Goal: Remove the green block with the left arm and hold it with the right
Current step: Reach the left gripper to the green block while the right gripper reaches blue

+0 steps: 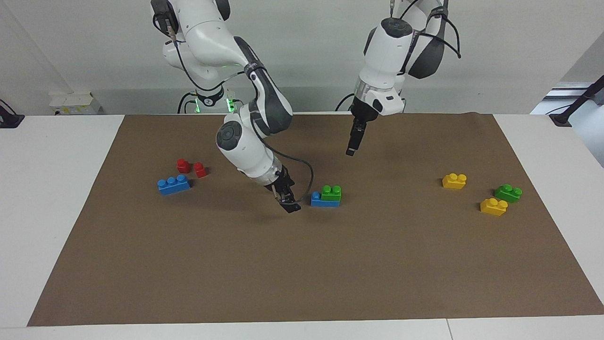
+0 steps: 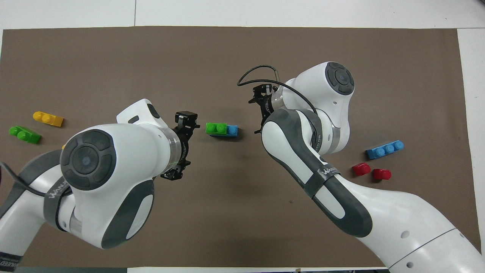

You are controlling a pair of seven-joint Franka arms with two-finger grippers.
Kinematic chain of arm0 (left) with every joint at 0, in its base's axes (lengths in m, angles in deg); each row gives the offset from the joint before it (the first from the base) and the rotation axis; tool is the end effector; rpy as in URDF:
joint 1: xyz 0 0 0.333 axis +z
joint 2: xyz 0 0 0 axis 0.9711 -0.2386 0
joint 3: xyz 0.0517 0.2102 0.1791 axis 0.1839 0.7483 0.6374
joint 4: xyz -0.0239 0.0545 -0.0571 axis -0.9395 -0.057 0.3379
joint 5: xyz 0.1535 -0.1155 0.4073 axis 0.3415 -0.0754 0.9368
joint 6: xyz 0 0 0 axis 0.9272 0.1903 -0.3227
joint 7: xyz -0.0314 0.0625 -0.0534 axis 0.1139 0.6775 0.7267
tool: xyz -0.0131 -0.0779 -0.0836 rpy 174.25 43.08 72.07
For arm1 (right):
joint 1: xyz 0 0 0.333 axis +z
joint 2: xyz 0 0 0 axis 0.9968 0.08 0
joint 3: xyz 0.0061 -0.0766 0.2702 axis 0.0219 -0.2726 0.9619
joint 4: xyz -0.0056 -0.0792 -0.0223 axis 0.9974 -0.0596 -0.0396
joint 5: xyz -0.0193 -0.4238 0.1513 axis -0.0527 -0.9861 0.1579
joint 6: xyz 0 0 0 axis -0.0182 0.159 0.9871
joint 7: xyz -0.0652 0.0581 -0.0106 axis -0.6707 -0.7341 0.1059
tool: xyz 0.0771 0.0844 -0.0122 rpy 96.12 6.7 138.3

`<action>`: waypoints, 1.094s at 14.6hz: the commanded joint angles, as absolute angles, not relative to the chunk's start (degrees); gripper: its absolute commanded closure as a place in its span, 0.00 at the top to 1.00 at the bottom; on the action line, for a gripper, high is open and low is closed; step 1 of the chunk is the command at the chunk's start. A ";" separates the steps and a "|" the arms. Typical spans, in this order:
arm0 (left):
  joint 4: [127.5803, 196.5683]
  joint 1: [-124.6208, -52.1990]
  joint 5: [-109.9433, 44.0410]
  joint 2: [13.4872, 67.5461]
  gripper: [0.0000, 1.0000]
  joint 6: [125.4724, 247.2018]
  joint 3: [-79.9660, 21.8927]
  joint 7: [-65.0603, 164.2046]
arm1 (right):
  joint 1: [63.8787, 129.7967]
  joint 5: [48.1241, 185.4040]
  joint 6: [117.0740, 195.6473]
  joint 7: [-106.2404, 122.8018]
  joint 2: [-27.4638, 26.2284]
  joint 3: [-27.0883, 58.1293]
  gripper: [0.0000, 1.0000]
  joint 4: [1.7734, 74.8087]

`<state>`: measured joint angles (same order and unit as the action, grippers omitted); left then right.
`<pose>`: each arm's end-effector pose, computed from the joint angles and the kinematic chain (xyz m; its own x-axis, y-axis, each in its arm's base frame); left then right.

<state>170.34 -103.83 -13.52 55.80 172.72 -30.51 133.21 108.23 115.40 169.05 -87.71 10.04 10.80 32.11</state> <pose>0.5122 -0.3277 0.4375 0.3560 0.9269 -0.1191 0.9231 -0.3289 0.1995 0.6414 0.3180 0.2761 0.1602 -0.8918 -0.4231 -0.9870 -0.1495 -0.0586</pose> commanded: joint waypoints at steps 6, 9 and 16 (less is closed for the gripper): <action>165.83 -105.72 -12.21 47.87 1.00 174.78 -29.61 140.82 | 111.69 116.67 177.53 -93.49 13.04 10.60 0.99 32.01; 162.14 -105.37 -12.12 45.14 1.00 172.33 -29.44 141.88 | 112.48 116.67 179.20 -94.54 14.27 10.60 0.99 32.27; 157.03 -104.50 -8.96 38.63 1.00 170.39 -29.09 149.09 | 113.36 116.67 180.27 -95.52 14.80 10.69 0.99 33.68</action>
<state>158.82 -104.41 -10.27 40.35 172.10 -29.43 147.21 113.23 115.41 178.97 -95.02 14.93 10.75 32.72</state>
